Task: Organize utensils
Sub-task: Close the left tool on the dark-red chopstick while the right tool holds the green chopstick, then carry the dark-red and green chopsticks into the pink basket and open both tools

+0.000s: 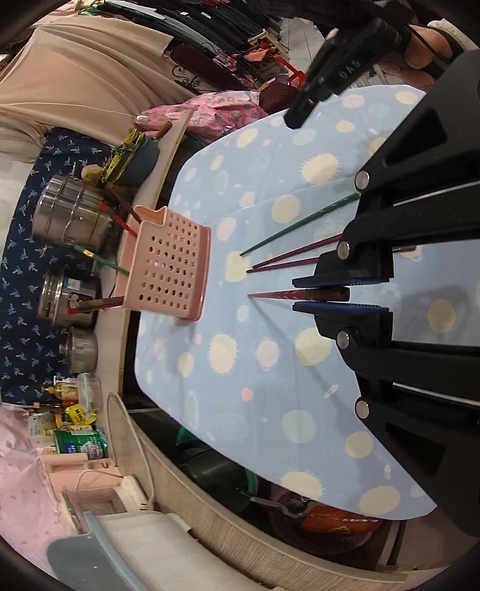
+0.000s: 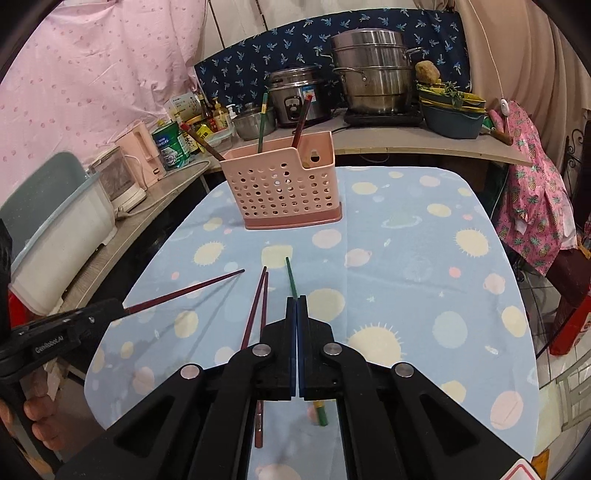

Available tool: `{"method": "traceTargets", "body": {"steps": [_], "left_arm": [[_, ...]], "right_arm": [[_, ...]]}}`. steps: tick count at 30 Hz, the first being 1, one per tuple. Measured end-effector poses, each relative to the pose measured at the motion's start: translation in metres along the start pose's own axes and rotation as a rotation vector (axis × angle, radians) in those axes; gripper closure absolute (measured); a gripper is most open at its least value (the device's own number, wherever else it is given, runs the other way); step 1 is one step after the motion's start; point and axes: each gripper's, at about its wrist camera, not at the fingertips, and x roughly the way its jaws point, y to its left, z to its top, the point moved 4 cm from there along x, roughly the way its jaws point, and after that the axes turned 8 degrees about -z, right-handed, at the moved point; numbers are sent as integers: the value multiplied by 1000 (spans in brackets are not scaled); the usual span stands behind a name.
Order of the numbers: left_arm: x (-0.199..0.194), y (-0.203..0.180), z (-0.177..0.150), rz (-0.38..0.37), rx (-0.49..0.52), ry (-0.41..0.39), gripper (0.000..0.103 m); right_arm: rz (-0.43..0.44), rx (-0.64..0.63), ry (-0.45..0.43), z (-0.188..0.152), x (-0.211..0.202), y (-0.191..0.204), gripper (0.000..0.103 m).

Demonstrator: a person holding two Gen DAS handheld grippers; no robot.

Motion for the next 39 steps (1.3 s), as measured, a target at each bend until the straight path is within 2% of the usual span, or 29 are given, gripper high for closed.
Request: {"method": "traceTargets", "body": {"steps": [3,5,6,12,18,20,23,29,35,39], "left_arm": [[3,2,-3,1,-9,13,96],[6,3,-9,1,-17,31,96],[7,4,-11,0,-19,38,96],[7,-1,-22,-8,-17,61,96],[7,-2,-23,-8,-14,60,96],[6,-3,-23,-8,-13,59,96],[6,-4,-24,-10,-13,59,96],[-1,-8,-20,-17,-11,46,96],[-17,-10,-5,-28,-9,0,96],[-27,-12,13,-31,2,-42,96]], "right_arm": [[-5,-16,42,-14,13,-2,94],[-10,-22,88,-30,25,-3,79],[-7,-24,108,-38,29,-2,78],[0,-38,219,-79,54,2,78],[-11,-69,260,-98,66,8,79],[-18,-79,271,-103,70,8,87],[-41,-107,257,-105,69,9,95],[-25,-93,244,-98,59,8,95],[-3,-89,158,-66,28,13,96],[8,-78,74,-34,2,13,96]]}}
